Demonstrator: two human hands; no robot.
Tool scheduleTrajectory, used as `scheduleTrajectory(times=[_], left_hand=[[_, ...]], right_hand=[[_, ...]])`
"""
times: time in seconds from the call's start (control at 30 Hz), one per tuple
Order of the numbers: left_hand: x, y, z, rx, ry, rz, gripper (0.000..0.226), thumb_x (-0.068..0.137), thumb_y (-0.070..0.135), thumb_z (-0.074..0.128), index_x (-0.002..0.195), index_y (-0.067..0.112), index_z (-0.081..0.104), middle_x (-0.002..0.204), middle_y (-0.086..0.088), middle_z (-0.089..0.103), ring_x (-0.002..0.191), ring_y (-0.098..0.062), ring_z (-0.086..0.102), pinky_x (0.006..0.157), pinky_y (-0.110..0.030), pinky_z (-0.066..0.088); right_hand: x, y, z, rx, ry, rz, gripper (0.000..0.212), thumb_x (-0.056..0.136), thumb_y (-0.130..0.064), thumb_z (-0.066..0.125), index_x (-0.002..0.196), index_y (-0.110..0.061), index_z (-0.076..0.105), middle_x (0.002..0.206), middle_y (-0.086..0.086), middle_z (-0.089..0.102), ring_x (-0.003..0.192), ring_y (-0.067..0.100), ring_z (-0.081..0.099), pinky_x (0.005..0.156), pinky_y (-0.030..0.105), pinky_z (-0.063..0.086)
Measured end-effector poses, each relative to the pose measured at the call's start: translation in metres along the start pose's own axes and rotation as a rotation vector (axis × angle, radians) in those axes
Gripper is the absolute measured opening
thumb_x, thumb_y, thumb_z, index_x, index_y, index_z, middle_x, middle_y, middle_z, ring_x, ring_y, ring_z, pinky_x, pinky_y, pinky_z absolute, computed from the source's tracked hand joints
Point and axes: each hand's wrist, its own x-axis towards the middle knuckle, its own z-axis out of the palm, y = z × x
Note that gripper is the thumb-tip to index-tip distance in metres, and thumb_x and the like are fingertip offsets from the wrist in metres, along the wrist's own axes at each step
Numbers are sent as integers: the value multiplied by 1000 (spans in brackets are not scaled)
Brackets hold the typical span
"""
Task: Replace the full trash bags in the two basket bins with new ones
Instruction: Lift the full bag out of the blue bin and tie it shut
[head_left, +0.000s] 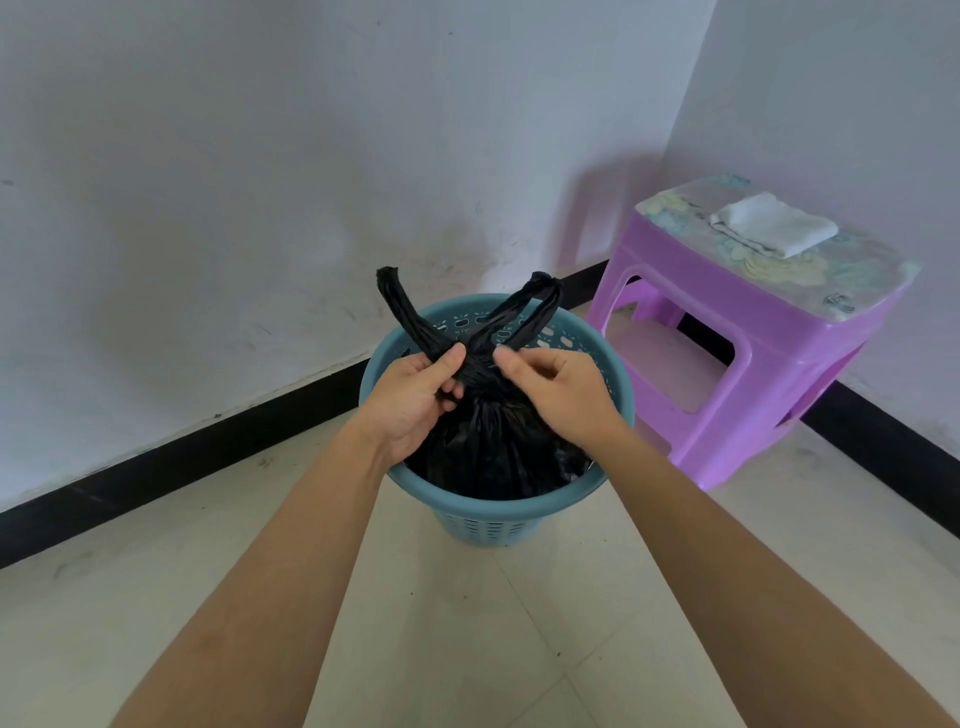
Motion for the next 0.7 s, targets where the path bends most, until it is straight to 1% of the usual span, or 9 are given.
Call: scheduleTrajectory(times=[0.13, 0.2, 0.27, 0.3, 0.37, 0.43, 0.5, 0.6, 0.7], left_hand=[[-6, 1, 4, 52, -123, -22, 16, 98, 25, 57, 87, 15, 61, 61, 2, 46, 63, -12, 48, 65, -27, 34], [-8, 4, 5, 64, -164, -32, 17, 99, 27, 53, 100, 11, 60, 65, 1, 49, 66, -13, 49, 65, -28, 35], [-9, 4, 7, 64, -171, -55, 26, 101, 34, 49, 108, 12, 59, 69, 0, 52, 69, -13, 51, 65, -28, 36], [-9, 4, 7, 51, -161, -67, 32, 102, 38, 46, 112, 12, 62, 72, 0, 54, 71, -13, 52, 65, -29, 38], [-9, 2, 7, 2, -137, -69, 40, 102, 46, 39, 122, 22, 64, 78, -1, 60, 75, -13, 55, 69, -30, 40], [-9, 2, 6, -46, -128, -66, 39, 102, 48, 36, 116, 26, 65, 85, -1, 64, 80, -14, 58, 75, -32, 42], [-8, 4, 5, -51, -119, -81, 36, 102, 49, 35, 99, 27, 63, 92, -2, 68, 85, -15, 60, 79, -33, 42], [-5, 6, 4, -7, -107, -120, 39, 100, 55, 32, 80, 28, 53, 107, -4, 73, 93, -15, 63, 79, -33, 40], [-5, 9, 4, 18, -78, -114, 35, 97, 53, 46, 82, 29, 66, 114, -3, 73, 98, -12, 64, 79, -33, 38]], right_hand=[[10, -13, -7, 266, -33, 280, 56, 80, -75, 58, 102, -26, 73, 100, -11, 74, 94, 12, 66, 79, 29, 43], [14, -15, -6, 424, -24, 274, 47, 86, -64, 61, 102, -21, 74, 97, -6, 72, 93, 15, 64, 82, 32, 42], [15, -20, -2, 611, 54, 258, 34, 98, -47, 53, 89, -21, 73, 95, -2, 72, 94, 16, 63, 86, 36, 44], [15, -21, -2, 636, 117, 256, 37, 101, -44, 48, 81, -21, 69, 94, -1, 72, 91, 17, 64, 86, 38, 45], [12, -26, -3, 488, 238, 240, 41, 102, -46, 44, 75, -21, 61, 79, 0, 64, 72, 14, 58, 76, 34, 46], [9, -25, -6, 317, 305, 223, 42, 101, -50, 44, 75, -21, 59, 58, -4, 47, 51, 9, 45, 61, 29, 40], [6, -24, -9, 341, 306, 237, 43, 101, -52, 44, 77, -19, 59, 50, -6, 41, 42, 7, 40, 54, 26, 37], [3, -30, -7, 447, 273, 236, 44, 98, -54, 48, 86, -13, 60, 55, 1, 60, 46, 9, 54, 52, 22, 47], [3, -37, -3, 577, 264, 187, 46, 96, -49, 57, 99, -3, 65, 65, 7, 69, 57, 14, 67, 53, 22, 54]])
